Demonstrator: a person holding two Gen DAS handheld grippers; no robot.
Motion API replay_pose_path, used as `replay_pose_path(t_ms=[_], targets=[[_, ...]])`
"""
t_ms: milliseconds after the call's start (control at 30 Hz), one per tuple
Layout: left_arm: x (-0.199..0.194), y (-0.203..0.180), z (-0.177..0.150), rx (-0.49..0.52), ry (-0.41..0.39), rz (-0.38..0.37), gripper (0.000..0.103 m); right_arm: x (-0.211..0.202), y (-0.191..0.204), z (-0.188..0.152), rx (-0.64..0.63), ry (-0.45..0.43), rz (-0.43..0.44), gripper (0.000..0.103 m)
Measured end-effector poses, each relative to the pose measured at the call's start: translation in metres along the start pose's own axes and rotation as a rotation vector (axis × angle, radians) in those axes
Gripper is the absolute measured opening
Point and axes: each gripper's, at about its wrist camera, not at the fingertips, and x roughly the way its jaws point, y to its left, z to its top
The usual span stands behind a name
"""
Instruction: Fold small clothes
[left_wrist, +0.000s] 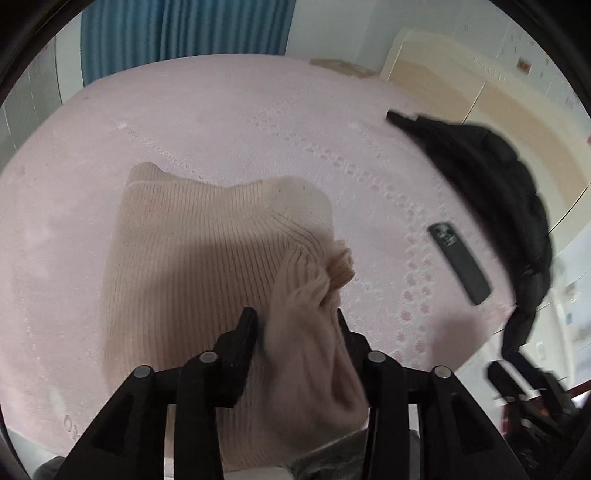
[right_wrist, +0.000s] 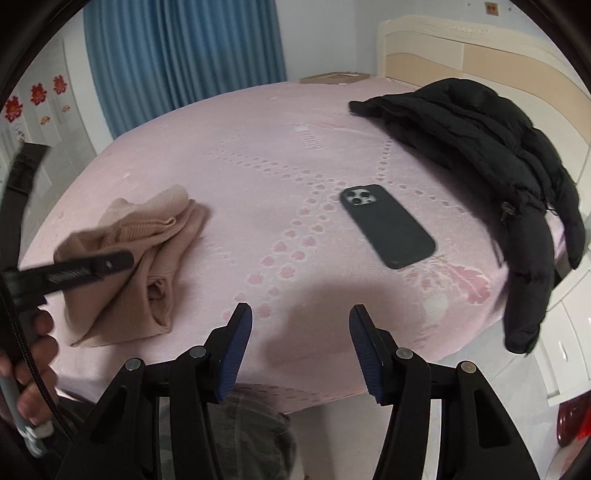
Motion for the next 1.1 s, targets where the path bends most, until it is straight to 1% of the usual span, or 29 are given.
replay_pose_path(t_ms=[33, 67, 100, 167, 267, 333, 367, 400, 467, 500, 567, 600, 633, 667, 700, 733, 767, 800, 833, 867, 900, 967, 1000, 1067, 1100], targets=[[-0.011, 0.016, 0.0, -0.039, -0.027, -0.032, 0.047, 0.001, 0.004, 0.001, 0.0, -0.001, 0.023, 0.055], [-0.018, 0.025, 0.001, -0.059, -0.044, -0.041, 0.058, 0.002, 0.01, 0.003, 0.001, -0.003, 0.061, 0.055], [-0.023, 0.034, 0.0, -0.073, -0.061, -0.044, 0.062, 0.003, 0.017, 0.006, 0.005, -0.005, 0.111, 0.055], [-0.04, 0.056, -0.007, -0.089, -0.095, -0.054, 0.064, 0.004, 0.028, 0.011, 0.009, -0.009, 0.185, 0.055], [-0.053, 0.084, -0.025, -0.127, -0.115, -0.068, 0.066, 0.006, 0.052, 0.022, 0.01, -0.013, 0.321, 0.055], [-0.051, 0.099, -0.037, -0.162, -0.127, -0.054, 0.066, 0.007, 0.068, 0.029, 0.011, -0.017, 0.393, 0.055], [-0.052, 0.105, -0.042, -0.169, -0.134, -0.059, 0.066, 0.008, 0.074, 0.031, 0.011, -0.018, 0.413, 0.055], [-0.053, 0.11, -0.048, -0.176, -0.132, -0.054, 0.066, 0.009, 0.082, 0.033, 0.013, -0.019, 0.444, 0.055], [-0.045, 0.12, -0.054, -0.207, -0.113, -0.021, 0.066, 0.013, 0.097, 0.037, 0.012, -0.01, 0.496, 0.056], [-0.04, 0.126, -0.057, -0.228, -0.105, -0.022, 0.066, 0.015, 0.102, 0.037, 0.009, -0.004, 0.504, 0.056], [-0.032, 0.132, -0.059, -0.256, -0.084, -0.038, 0.066, 0.024, 0.113, 0.036, -0.005, 0.017, 0.481, 0.056], [-0.027, 0.132, -0.06, -0.262, -0.077, -0.045, 0.066, 0.032, 0.121, 0.034, -0.019, 0.028, 0.433, 0.056], [-0.02, 0.132, -0.061, -0.267, -0.067, -0.057, 0.066, 0.036, 0.124, 0.032, -0.028, 0.03, 0.403, 0.056], [-0.016, 0.133, -0.062, -0.269, -0.058, -0.06, 0.065, 0.043, 0.129, 0.029, -0.042, 0.032, 0.353, 0.053], [-0.011, 0.132, -0.062, -0.269, -0.043, -0.061, 0.064, 0.049, 0.131, 0.025, -0.055, 0.033, 0.321, 0.031], [-0.008, 0.133, -0.063, -0.264, -0.035, -0.061, 0.064, 0.055, 0.132, 0.021, -0.07, 0.044, 0.317, 0.006], [-0.006, 0.133, -0.063, -0.26, -0.035, -0.062, 0.064, 0.061, 0.132, 0.016, -0.083, 0.064, 0.335, 0.006], [-0.007, 0.135, -0.065, -0.257, -0.038, -0.066, 0.064, 0.062, 0.125, 0.012, -0.065, 0.044, 0.347, 0.005], [-0.009, 0.136, -0.066, -0.254, -0.048, -0.077, 0.064, 0.059, 0.111, 0.006, -0.015, 0.008, 0.395, 0.005], [-0.011, 0.137, -0.067, -0.254, -0.058, -0.087, 0.064, 0.058, 0.103, 0.003, 0.018, -0.005, 0.425, 0.005], [-0.012, 0.138, -0.067, -0.256, -0.07, -0.1, 0.064, 0.061, 0.096, 0.0, 0.043, 0.018, 0.439, 0.005], [-0.013, 0.142, -0.065, -0.263, -0.079, -0.114, 0.064, 0.078, 0.1, -0.002, 0.012, 0.13, 0.335, 0.005], [-0.014, 0.143, -0.064, -0.267, -0.082, -0.119, 0.064, 0.08, 0.102, -0.002, 0.004, 0.151, 0.324, 0.004], [-0.017, 0.145, -0.061, -0.265, -0.091, -0.124, 0.064, 0.072, 0.107, 0.001, -0.037, 0.127, 0.331, 0.005], [-0.018, 0.145, -0.06, -0.263, -0.097, -0.125, 0.064, 0.065, 0.108, 0.004, -0.051, 0.107, 0.341, 0.008]])
